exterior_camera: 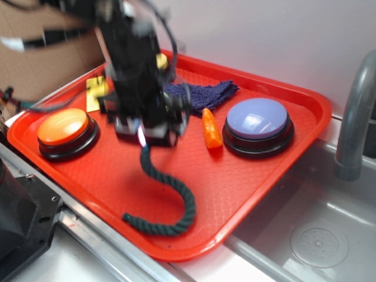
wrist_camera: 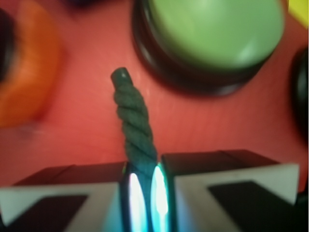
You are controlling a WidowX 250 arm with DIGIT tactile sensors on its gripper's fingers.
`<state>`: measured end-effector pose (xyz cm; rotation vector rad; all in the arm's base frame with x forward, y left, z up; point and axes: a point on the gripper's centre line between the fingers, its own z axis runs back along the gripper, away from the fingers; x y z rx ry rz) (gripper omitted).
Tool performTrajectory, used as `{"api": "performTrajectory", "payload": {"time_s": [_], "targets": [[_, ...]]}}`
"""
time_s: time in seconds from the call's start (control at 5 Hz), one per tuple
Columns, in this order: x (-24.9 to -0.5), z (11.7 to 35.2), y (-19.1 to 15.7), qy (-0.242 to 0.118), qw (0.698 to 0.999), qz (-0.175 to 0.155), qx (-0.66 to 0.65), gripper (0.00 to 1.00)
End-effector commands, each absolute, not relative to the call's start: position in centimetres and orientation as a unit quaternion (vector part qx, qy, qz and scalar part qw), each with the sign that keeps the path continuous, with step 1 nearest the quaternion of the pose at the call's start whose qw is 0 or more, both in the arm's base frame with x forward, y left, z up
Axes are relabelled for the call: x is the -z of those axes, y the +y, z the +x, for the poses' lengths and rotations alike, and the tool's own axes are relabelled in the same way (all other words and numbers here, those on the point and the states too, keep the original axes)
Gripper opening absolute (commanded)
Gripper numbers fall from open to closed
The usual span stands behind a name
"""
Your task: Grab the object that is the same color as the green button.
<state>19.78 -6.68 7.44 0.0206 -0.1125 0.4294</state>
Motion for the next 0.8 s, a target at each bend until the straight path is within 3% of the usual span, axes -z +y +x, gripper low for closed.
{"api": "performTrajectory", "payload": {"time_s": [0.0,0.2,0.4,0.6], "targets": [[-18.3,20.9,-4.8,-0.066,0.993,-0.030,-0.091,0.00],[-21.8,21.3,-3.5,-0.043,0.995,-0.071,-0.052,0.00],[-23.1,21.1,-2.1,-0.070,0.991,-0.096,-0.066,0.00],[-23.2,21.2,-1.3,-0.062,0.990,-0.109,-0.064,0.00]]}}
